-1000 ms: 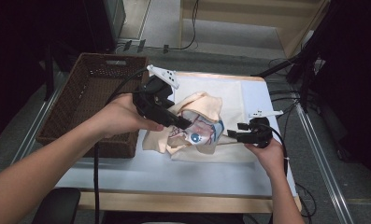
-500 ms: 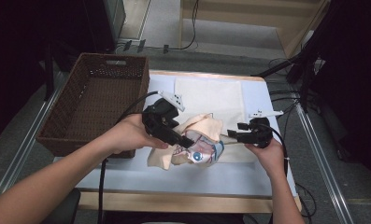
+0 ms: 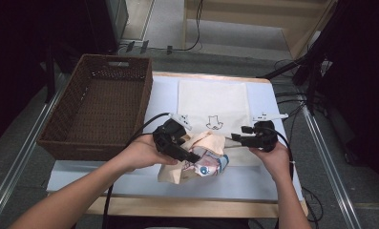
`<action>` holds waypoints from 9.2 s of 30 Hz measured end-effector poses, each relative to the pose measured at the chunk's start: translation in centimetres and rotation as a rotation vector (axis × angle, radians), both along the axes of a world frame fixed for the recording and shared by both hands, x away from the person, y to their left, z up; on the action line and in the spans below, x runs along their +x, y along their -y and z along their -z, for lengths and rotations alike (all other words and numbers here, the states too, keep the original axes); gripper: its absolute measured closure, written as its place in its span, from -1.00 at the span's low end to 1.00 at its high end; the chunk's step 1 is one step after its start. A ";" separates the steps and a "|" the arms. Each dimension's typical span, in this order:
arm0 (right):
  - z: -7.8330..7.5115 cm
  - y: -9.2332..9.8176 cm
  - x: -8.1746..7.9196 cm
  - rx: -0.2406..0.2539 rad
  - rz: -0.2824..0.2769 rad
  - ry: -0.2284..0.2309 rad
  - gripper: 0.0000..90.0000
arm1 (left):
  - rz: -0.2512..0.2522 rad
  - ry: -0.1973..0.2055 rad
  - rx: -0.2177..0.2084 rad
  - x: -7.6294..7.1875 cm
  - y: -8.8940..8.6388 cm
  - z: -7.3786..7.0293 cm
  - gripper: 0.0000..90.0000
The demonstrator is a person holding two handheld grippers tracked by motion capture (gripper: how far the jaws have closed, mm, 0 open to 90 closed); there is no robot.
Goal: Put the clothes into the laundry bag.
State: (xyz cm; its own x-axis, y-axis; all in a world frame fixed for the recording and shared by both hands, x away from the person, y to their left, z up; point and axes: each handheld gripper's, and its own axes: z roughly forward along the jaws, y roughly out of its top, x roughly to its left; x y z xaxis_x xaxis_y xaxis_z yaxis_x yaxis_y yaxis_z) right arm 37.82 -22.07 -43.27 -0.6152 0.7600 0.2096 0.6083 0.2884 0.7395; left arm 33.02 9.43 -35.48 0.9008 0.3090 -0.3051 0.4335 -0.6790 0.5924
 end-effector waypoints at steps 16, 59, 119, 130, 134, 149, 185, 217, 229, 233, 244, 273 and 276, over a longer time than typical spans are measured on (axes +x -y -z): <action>0.7 -1.7 -0.3 -0.052 -0.072 0.021 -0.02 | -0.101 0.000 0.021 0.1 0.7 6.3 0.27; -0.6 -5.9 0.8 -0.142 -0.068 0.025 0.97 | -0.159 0.067 -0.077 -1.3 -0.4 6.3 -0.18; -6.1 -6.4 -2.0 -0.054 -0.076 0.133 0.98 | -0.363 0.098 -0.049 5.6 5.2 6.0 0.66; -5.5 -6.2 -1.8 -0.057 -0.077 0.113 0.98 | -0.311 0.053 -0.073 5.5 4.7 5.1 0.25; -5.4 -6.2 -1.8 -0.058 -0.076 0.112 0.98 | -0.270 0.096 -0.067 4.5 4.5 3.8 -0.05; -5.3 -5.9 -1.8 -0.059 -0.072 0.109 0.97 | -0.243 0.097 -0.112 2.3 1.4 1.2 -0.46; -4.9 -5.9 -2.1 -0.073 -0.080 0.103 0.97 | -0.358 0.021 -0.080 1.7 -3.1 8.1 -0.25; -5.4 -6.3 -2.1 -0.059 -0.078 0.106 0.97 | -0.273 0.084 -0.132 2.1 -0.1 6.3 0.85; -5.7 -6.5 -2.3 -0.040 -0.082 0.118 0.97 | -0.241 0.092 -0.066 3.9 3.5 6.2 0.86; -6.0 -6.3 -2.4 -0.030 -0.079 0.120 0.97 | -0.248 0.114 -0.033 4.6 4.1 6.1 0.86; -6.2 -6.2 -2.4 -0.017 -0.083 0.122 0.97 | -0.309 0.132 0.005 6.8 4.6 6.8 0.85; -5.3 -5.3 -2.0 -0.028 -0.062 0.097 0.97 | -0.259 0.123 -0.083 3.8 1.0 2.4 -0.02; -5.3 -5.2 -2.0 -0.026 -0.063 0.096 0.97 | -0.250 0.135 -0.078 3.3 0.8 2.1 -0.03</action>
